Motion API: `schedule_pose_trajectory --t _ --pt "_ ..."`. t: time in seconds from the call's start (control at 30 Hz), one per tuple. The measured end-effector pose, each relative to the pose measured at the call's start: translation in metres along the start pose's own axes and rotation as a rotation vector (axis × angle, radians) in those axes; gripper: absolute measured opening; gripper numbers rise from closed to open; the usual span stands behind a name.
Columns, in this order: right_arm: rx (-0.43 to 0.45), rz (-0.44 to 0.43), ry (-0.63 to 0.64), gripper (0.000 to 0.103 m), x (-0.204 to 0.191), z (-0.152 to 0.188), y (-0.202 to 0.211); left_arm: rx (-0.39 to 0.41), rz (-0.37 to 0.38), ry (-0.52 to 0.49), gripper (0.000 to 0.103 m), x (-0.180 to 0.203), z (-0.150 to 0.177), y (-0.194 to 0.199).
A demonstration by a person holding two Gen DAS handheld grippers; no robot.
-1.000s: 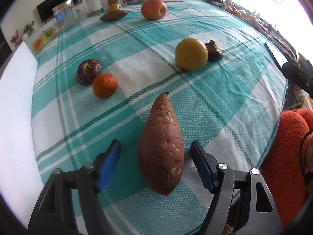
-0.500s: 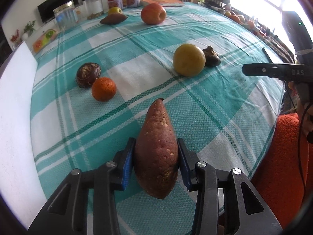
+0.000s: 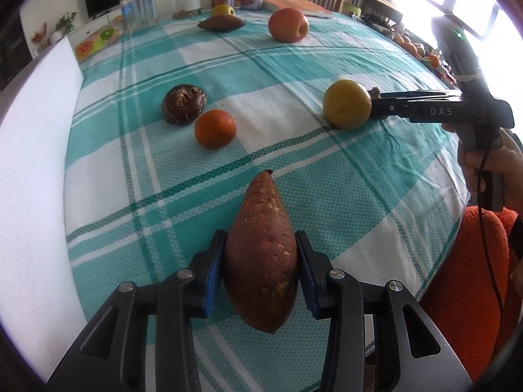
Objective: Organize fruits
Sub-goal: 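Grasp the dark brown fruit beside the yellow pear with right tool while left holds sweet potato, then carry sweet potato and brown fruit into the white box and open both tools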
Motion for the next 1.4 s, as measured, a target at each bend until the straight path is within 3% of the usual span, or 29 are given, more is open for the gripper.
schedule_pose_trajectory --t 0.03,0.07,0.23,0.33,0.43,0.63,0.7,0.8,1.0,1.17,1.4 --pt "0.006 -0.012 -0.002 0.046 0.000 -0.001 0.000 0.001 0.000 0.001 0.042 0.000 0.000 0.000" --pt "0.008 -0.017 -0.014 0.044 0.001 -0.002 0.001 0.002 0.005 0.008 0.042 -0.001 0.000 0.001" --pt "0.042 -0.025 -0.133 0.044 0.014 0.005 0.026 0.031 0.092 0.097 0.042 -0.008 0.000 0.021" --pt "0.068 -0.044 -0.152 0.044 0.001 0.004 0.054 0.072 0.161 0.148 0.042 -0.012 -0.003 0.051" --pt "0.121 -0.129 -0.127 0.044 -0.039 -0.006 0.083 0.146 0.226 0.193 0.042 -0.018 -0.009 0.093" --pt "0.183 -0.345 -0.019 0.044 -0.157 -0.029 0.103 0.293 0.239 0.315 0.042 -0.064 -0.011 0.163" --pt "0.176 -0.415 0.006 0.044 -0.194 -0.034 0.099 0.324 0.218 0.370 0.042 -0.089 -0.004 0.177" --pt "0.144 -0.508 0.062 0.044 -0.251 -0.039 0.087 0.356 0.110 0.441 0.042 -0.131 0.011 0.191" --pt "0.054 -0.610 0.198 0.044 -0.354 -0.038 0.054 0.308 -0.073 0.593 0.042 -0.199 0.054 0.180" --pt "-0.011 -0.559 0.322 0.044 -0.407 -0.023 0.019 0.255 -0.096 0.713 0.042 -0.217 0.083 0.162" --pt "0.001 -0.437 0.378 0.048 -0.424 -0.026 -0.008 0.258 -0.114 0.887 0.044 -0.229 0.102 0.158"
Point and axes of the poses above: each gripper's, at about its wrist camera, not at the fingertips, and y roughly against the way its jaws point, x to its right, z to its underside, the point moved 4 cm from there along -y, roughly the way its jaws point
